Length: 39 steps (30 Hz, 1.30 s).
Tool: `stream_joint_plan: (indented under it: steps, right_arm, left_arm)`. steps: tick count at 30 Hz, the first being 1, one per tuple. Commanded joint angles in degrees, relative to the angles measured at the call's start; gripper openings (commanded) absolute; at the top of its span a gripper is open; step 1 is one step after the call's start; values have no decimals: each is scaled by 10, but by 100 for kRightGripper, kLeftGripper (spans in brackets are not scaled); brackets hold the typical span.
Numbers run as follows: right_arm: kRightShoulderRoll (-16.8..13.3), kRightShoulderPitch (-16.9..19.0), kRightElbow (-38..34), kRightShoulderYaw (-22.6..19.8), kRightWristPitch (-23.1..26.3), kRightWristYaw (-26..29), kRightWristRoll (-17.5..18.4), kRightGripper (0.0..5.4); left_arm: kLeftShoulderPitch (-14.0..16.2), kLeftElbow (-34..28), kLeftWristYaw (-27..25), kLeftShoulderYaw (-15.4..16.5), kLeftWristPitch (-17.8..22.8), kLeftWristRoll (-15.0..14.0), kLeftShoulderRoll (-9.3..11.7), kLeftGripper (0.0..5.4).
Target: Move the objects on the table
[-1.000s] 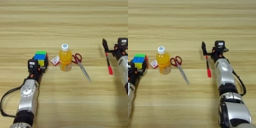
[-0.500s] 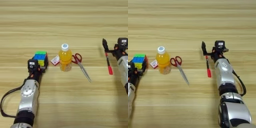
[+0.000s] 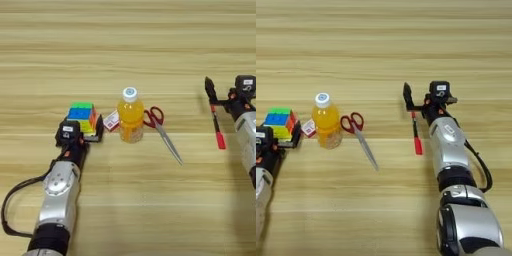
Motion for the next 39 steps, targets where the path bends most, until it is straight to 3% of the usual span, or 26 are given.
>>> stream_joint_plan:
  steps: [1, 10, 19, 27, 39]
  right_arm:
    - [1, 4, -11, 0, -3, -1, 2, 540]
    - [5, 23, -45, 9, 1, 8, 2, 540]
    - [4, 79, -149, 31, 20, 33, 3, 540]
    - [-13, 127, -218, 48, 8, 117, 27, 540]
    - [-28, 183, -314, 95, 51, 248, 76, 540]
  left_arm:
    - [6, -12, -3, -3, 2, 2, 0, 522]
    - [-1, -10, 2, 5, 0, -1, 2, 540]
    - [-7, -12, 7, 6, 0, 2, 1, 540]
    - [-14, -9, 14, 11, -2, 4, 4, 540]
    - [-8, -66, 17, 26, 8, 4, 25, 540]
